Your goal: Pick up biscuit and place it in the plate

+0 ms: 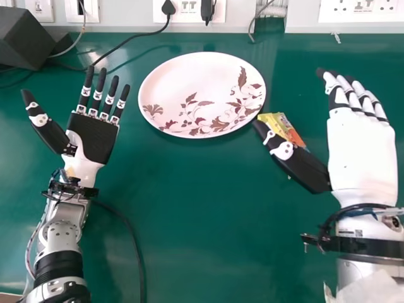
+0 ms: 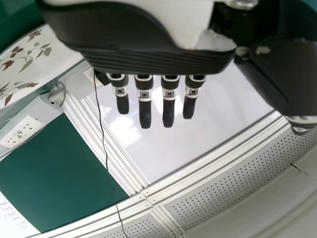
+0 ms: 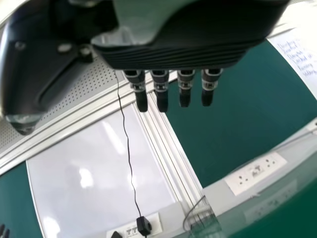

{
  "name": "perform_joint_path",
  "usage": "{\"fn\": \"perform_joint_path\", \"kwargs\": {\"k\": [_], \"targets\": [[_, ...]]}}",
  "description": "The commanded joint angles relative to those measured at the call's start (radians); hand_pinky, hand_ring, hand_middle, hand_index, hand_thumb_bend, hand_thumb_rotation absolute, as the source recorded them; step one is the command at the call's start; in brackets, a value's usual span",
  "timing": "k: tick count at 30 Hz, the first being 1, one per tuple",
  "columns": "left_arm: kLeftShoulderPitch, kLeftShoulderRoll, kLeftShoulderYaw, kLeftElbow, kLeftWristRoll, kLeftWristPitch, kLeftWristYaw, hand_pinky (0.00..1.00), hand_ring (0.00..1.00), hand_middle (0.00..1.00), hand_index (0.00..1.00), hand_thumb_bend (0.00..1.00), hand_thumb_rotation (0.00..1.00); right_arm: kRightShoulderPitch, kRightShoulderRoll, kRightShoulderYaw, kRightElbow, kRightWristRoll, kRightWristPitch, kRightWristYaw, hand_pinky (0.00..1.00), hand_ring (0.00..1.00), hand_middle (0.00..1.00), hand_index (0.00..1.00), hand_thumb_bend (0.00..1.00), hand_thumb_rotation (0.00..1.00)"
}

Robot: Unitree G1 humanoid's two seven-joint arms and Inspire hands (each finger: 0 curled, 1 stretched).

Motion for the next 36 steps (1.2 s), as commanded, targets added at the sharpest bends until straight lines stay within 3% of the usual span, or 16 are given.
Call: {"fn": "perform_joint_path", "kwargs": {"k": [1, 11, 22, 36], "targets": [[0.057, -0.035, -0.010, 0.063, 0.009, 0.017, -0.012, 0.96, 0.87, 0.92, 0.95, 1.00, 0.67, -0.021, 0.009, -0.002, -0.021, -0.036, 0.004, 0.040, 1.00, 1.00, 1.00, 1.00, 1.00, 0.70], [0.050, -0.043, -0.012, 0.066, 0.021, 0.003, -0.003, 1.00, 0.87, 0.92, 0.96, 1.00, 0.66, -0.112, -0.010, -0.037, -0.039, -0.175, -0.010, 0.210, 1.00, 1.00, 1.00, 1.00, 1.00, 0.71], [0.044, -0.048, -0.004, 0.069, 0.028, 0.001, -0.002, 0.95, 0.83, 0.90, 0.92, 1.00, 0.55, -0.216, -0.042, -0.065, -0.014, -0.254, -0.034, 0.330, 1.00, 1.00, 1.00, 1.00, 1.00, 0.71], [0.050, -0.061, -0.006, 0.040, 0.027, -0.003, 0.008, 0.91, 0.85, 0.90, 0.89, 1.00, 0.57, -0.314, -0.100, -0.088, 0.017, -0.313, -0.077, 0.564, 1.00, 1.00, 1.00, 1.00, 1.00, 0.71]]}}
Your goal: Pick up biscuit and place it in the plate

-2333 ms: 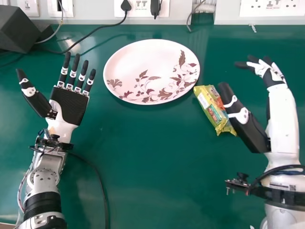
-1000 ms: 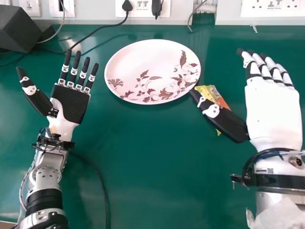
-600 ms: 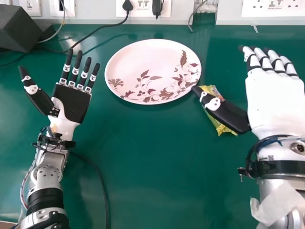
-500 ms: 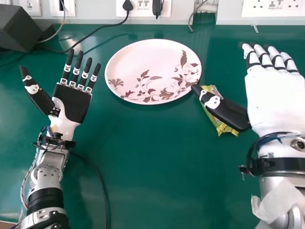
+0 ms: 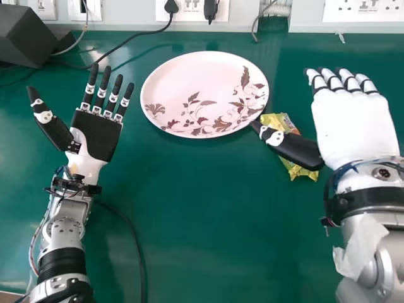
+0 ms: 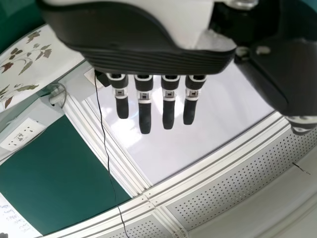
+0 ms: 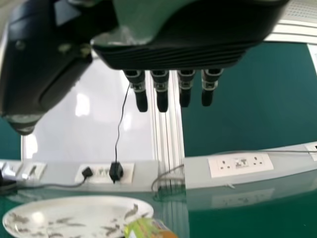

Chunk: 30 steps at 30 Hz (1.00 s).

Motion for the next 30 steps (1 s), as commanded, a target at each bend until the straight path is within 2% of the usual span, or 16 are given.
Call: {"fn": "perform_joint_path", "kwargs": {"k": [1, 9, 24, 30], "targets": [[0.067, -0.047, -0.006, 0.037, -0.005, 0.014, 0.008, 0.91, 0.85, 0.90, 0.89, 1.00, 0.57, -0.016, -0.016, -0.007, 0.010, 0.000, -0.013, 0.025, 1.00, 1.00, 1.00, 1.00, 1.00, 0.72], [0.070, -0.052, -0.007, 0.032, -0.007, 0.020, 0.009, 0.93, 0.85, 0.89, 0.88, 1.00, 0.60, -0.031, -0.041, -0.022, 0.028, 0.010, -0.016, 0.074, 1.00, 1.00, 1.00, 1.00, 1.00, 0.71], [0.074, -0.055, -0.008, 0.024, -0.004, 0.019, 0.012, 0.93, 0.85, 0.90, 0.88, 1.00, 0.56, -0.039, -0.073, -0.049, 0.097, -0.012, 0.007, 0.112, 1.00, 1.00, 1.00, 1.00, 1.00, 0.70], [0.067, -0.047, -0.003, 0.035, -0.010, 0.027, 0.006, 0.89, 0.83, 0.88, 0.87, 1.00, 0.55, -0.054, -0.085, -0.048, 0.137, -0.011, 0.022, 0.109, 1.00, 0.99, 1.00, 1.00, 1.00, 0.70]]}}
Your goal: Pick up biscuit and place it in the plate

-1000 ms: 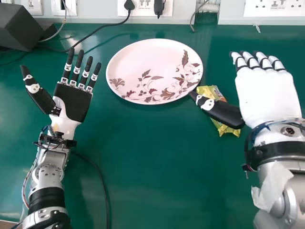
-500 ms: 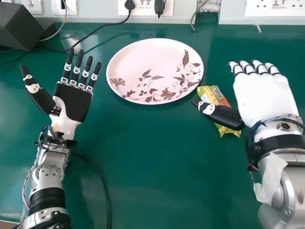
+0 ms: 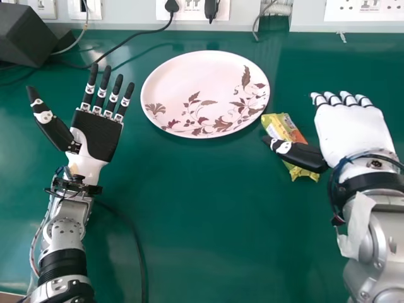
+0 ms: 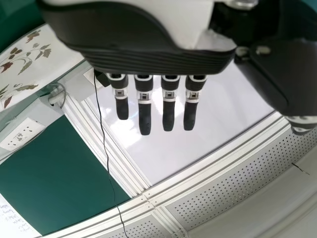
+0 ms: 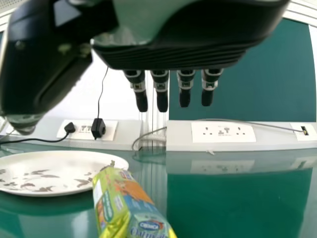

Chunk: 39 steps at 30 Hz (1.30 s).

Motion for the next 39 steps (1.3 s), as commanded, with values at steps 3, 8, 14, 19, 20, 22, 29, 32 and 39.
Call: {"fn": "perform_joint_path", "kwargs": {"k": [3, 8, 14, 19, 20, 22, 29, 32, 39], "targets": [[0.054, -0.035, -0.002, 0.061, -0.006, 0.020, 0.006, 0.88, 0.83, 0.88, 0.86, 1.00, 0.56, -0.027, -0.004, 0.015, 0.035, -0.025, 0.014, 0.012, 1.00, 0.98, 0.99, 1.00, 1.00, 0.70], [0.046, -0.033, -0.001, 0.079, -0.006, 0.016, -0.005, 0.90, 0.82, 0.88, 0.86, 1.00, 0.58, -0.055, 0.012, 0.046, 0.073, -0.068, 0.035, 0.022, 1.00, 0.97, 0.98, 1.00, 1.00, 0.70], [0.054, -0.033, -0.001, 0.067, -0.006, 0.014, -0.007, 0.88, 0.80, 0.87, 0.84, 1.00, 0.58, -0.065, 0.021, 0.085, 0.117, -0.085, 0.056, -0.005, 1.00, 0.96, 0.97, 1.00, 1.00, 0.72], [0.064, -0.037, -0.001, 0.042, -0.012, 0.026, 0.006, 0.88, 0.80, 0.87, 0.84, 1.00, 0.57, -0.065, 0.022, 0.105, 0.155, -0.089, 0.082, -0.016, 1.00, 0.95, 0.96, 1.00, 1.00, 0.72], [0.065, -0.037, -0.001, 0.039, -0.012, 0.025, 0.006, 0.88, 0.79, 0.87, 0.84, 1.00, 0.56, -0.065, 0.021, 0.108, 0.160, -0.089, 0.086, -0.019, 1.00, 0.95, 0.95, 1.00, 1.00, 0.73], [0.069, -0.038, -0.002, 0.030, -0.014, 0.029, 0.007, 0.87, 0.79, 0.86, 0.83, 1.00, 0.56, -0.060, 0.014, 0.116, 0.173, -0.095, 0.092, -0.029, 1.00, 0.94, 0.95, 0.98, 1.00, 0.73], [0.073, -0.041, -0.004, 0.011, -0.012, 0.041, 0.018, 0.88, 0.80, 0.87, 0.84, 1.00, 0.55, -0.050, -0.001, 0.121, 0.214, -0.091, 0.117, -0.035, 1.00, 0.93, 0.94, 0.96, 1.00, 0.71], [0.069, -0.040, -0.002, 0.015, -0.020, 0.052, 0.018, 0.89, 0.80, 0.87, 0.83, 1.00, 0.53, -0.046, -0.007, 0.119, 0.229, -0.087, 0.128, -0.043, 1.00, 0.94, 0.94, 0.96, 1.00, 0.70], [0.074, -0.043, -0.004, 0.003, -0.022, 0.060, 0.030, 0.92, 0.81, 0.88, 0.84, 1.00, 0.53, -0.048, -0.025, 0.123, 0.270, -0.108, 0.152, -0.031, 1.00, 0.94, 0.94, 0.96, 1.00, 0.70]]}}
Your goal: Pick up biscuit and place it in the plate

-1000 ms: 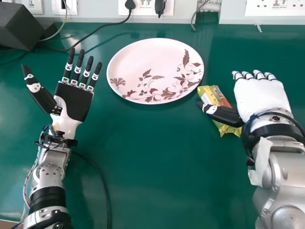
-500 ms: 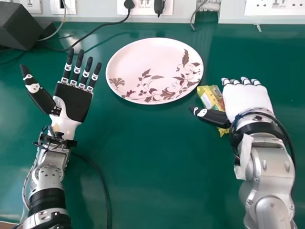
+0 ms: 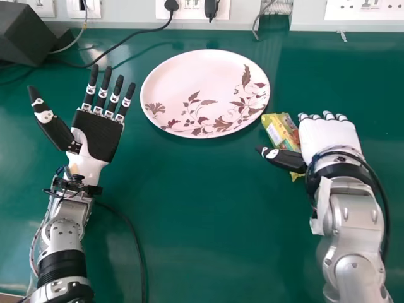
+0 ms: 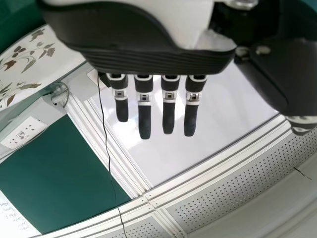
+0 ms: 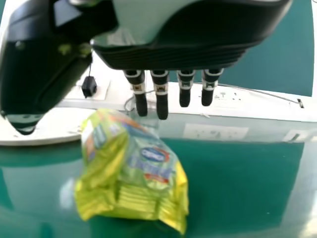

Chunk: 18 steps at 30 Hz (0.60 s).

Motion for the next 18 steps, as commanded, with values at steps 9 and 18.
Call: {"fn": "perform_joint_path", "kwargs": {"k": [9, 18], "targets": [[0.070, -0.040, -0.006, 0.018, -0.025, 0.032, 0.014, 0.91, 0.81, 0.87, 0.85, 1.00, 0.49, 0.009, -0.001, 0.022, 0.080, -0.037, 0.064, -0.064, 1.00, 0.93, 0.94, 0.96, 1.00, 0.70], [0.073, -0.041, -0.006, 0.014, -0.025, 0.041, 0.018, 0.85, 0.76, 0.85, 0.85, 1.00, 0.51, 0.030, 0.032, 0.067, 0.148, -0.081, 0.158, -0.217, 0.98, 0.93, 0.93, 0.95, 1.00, 0.69]]}}
